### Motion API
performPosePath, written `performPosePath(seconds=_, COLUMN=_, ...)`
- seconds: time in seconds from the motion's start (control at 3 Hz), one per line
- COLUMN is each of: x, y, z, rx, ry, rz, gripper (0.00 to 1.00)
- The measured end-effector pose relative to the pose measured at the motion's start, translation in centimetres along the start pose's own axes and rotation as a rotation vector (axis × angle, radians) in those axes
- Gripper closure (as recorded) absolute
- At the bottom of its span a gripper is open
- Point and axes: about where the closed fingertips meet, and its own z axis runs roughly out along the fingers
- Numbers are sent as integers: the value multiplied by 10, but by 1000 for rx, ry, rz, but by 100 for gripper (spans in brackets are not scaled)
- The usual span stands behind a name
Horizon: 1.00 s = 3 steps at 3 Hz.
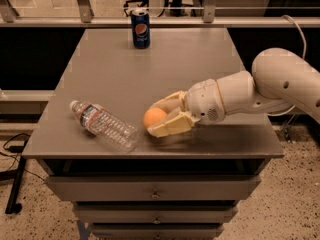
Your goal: Move orange near water bottle
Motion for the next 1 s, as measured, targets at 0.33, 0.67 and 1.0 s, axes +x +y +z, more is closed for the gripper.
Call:
performPosePath(seconds=0.33, x=0, y=1, z=1, rx=1, ry=-1, rz=-9, gripper=15)
performPosePath(seconds=0.67, x=0, y=1, z=1, rx=1, ry=0, rz=-13, gripper=0)
performPosePath(seconds=1.0, x=0, y=1, z=1, rx=1, ry=1, rz=-14, gripper=0)
